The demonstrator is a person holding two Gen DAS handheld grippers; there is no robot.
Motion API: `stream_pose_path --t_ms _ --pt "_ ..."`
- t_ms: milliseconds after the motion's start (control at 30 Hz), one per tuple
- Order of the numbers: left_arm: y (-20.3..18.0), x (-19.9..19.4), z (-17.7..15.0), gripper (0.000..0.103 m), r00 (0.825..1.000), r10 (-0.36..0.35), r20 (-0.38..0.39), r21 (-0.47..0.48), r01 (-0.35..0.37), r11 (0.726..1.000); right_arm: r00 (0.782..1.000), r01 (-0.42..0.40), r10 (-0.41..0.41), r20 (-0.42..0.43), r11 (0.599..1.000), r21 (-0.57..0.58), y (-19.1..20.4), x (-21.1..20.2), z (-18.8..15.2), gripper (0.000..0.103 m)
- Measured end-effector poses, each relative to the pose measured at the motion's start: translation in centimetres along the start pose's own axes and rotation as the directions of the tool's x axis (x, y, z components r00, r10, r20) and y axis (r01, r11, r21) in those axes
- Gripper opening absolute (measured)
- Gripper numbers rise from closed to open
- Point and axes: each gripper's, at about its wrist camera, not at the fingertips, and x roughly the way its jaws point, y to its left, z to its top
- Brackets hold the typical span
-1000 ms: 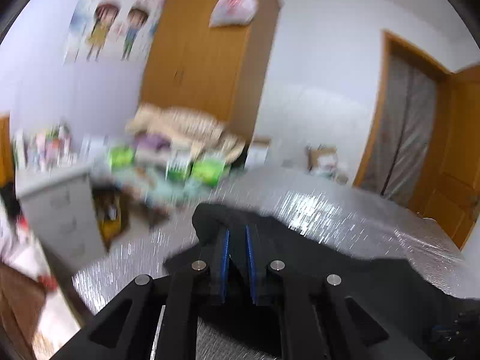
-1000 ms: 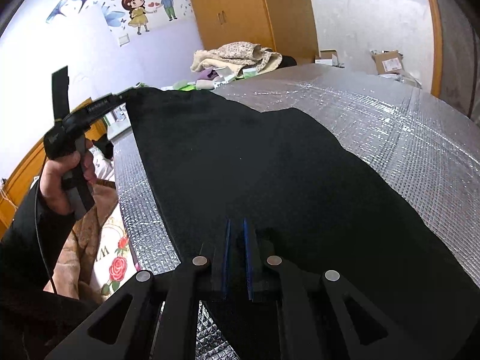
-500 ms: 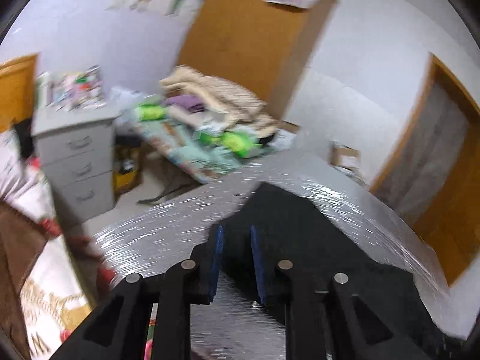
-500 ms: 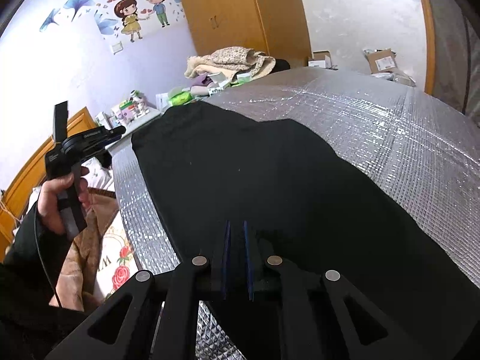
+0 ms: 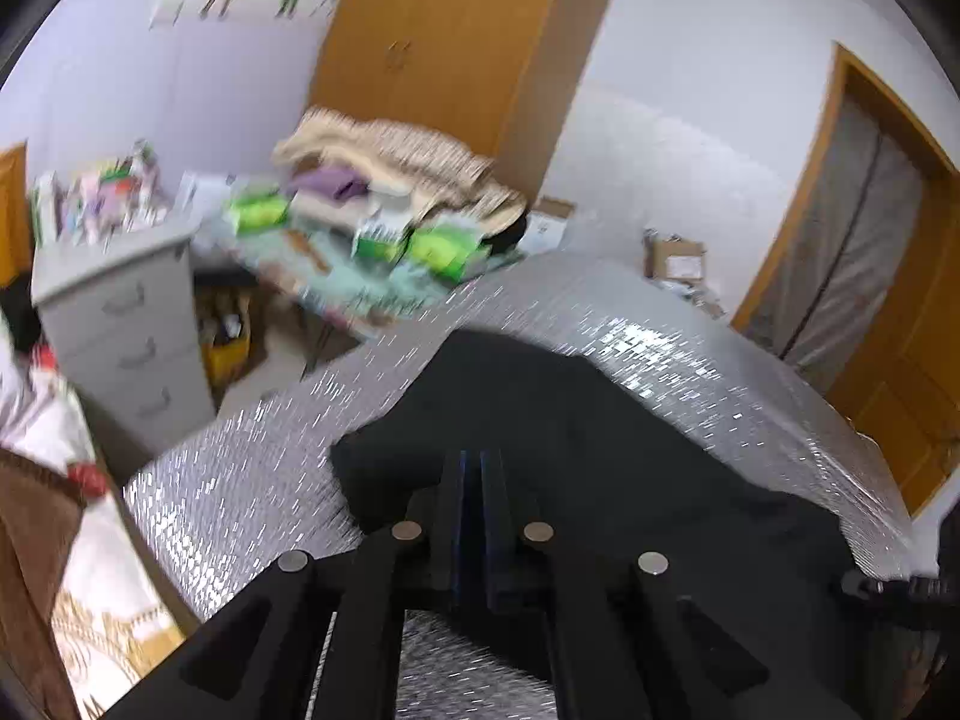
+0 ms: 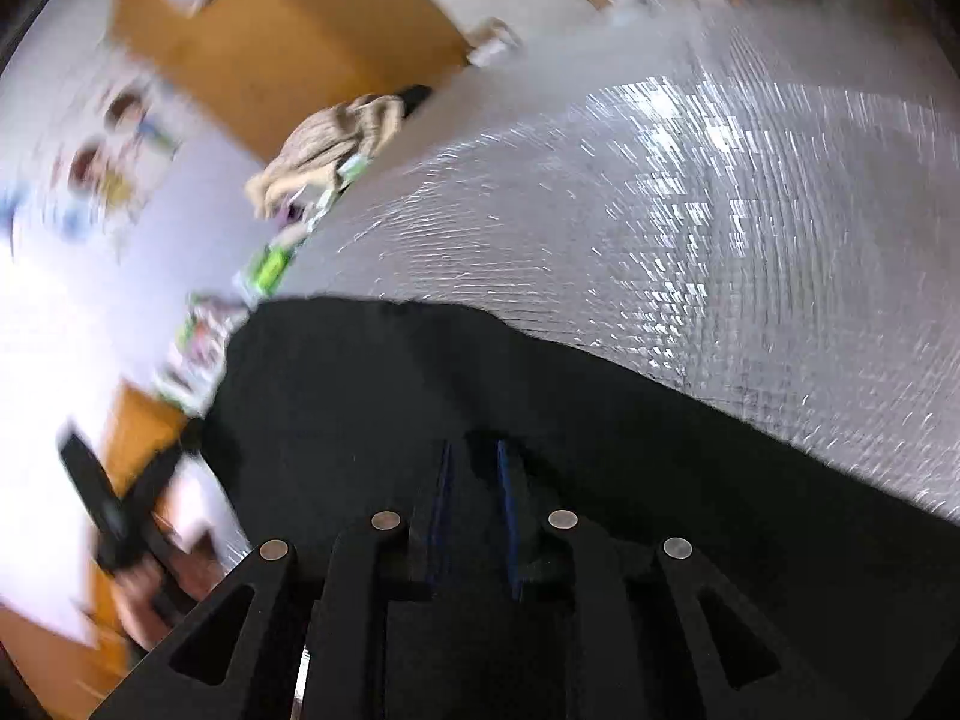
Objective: Fold clothes
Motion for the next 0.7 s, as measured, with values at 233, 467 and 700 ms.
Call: stream_pose_path --t_ms 233,467,700 --pt "-1.9 2.3 -0.2 0.004 0.997 -0.035 -0.072 0.025 0.037 0.999 0.991 -0.130 0.130 -0.014 0.991 -0.009 1.9 3.1 2.3 0.016" --pt "-0.7 3.1 -1.3 0.004 0.994 -0.033 -0.105 0.002 0.034 0.999 0.989 -0.151 0.145 0.042 0.968 0.201 -2.4 2.3 4.1 0.008" --pt "-1.6 2.5 -1.6 0.004 0.992 -0.081 -0.100 0.009 0.082 0.997 0.994 -0.106 0.107 -0.019 0.993 0.044 -0.7 2.1 6.3 0.023"
